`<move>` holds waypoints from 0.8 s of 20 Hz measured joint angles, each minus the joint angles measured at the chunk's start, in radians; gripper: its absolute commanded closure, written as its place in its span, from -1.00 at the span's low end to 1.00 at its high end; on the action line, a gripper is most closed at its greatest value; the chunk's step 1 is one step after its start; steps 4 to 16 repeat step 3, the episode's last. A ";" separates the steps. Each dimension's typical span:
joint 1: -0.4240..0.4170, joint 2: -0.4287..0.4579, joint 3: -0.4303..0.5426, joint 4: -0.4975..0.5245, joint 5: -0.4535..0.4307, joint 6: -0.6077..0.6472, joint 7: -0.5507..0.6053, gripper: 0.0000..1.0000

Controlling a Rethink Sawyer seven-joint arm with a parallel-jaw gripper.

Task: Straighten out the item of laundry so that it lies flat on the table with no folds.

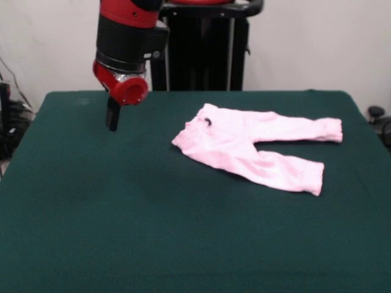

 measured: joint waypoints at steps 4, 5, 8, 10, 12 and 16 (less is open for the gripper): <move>-0.009 0.000 0.000 -0.006 -0.042 0.000 0.000 1.00; -0.009 0.000 0.000 -0.006 -0.042 0.000 0.000 1.00; -0.009 0.000 0.000 -0.006 -0.042 0.000 0.000 1.00; -0.009 0.000 0.000 -0.006 -0.042 0.000 0.000 1.00; -0.009 0.000 0.000 -0.006 -0.042 0.000 0.000 1.00; -0.009 0.000 0.000 -0.006 -0.042 0.000 0.000 1.00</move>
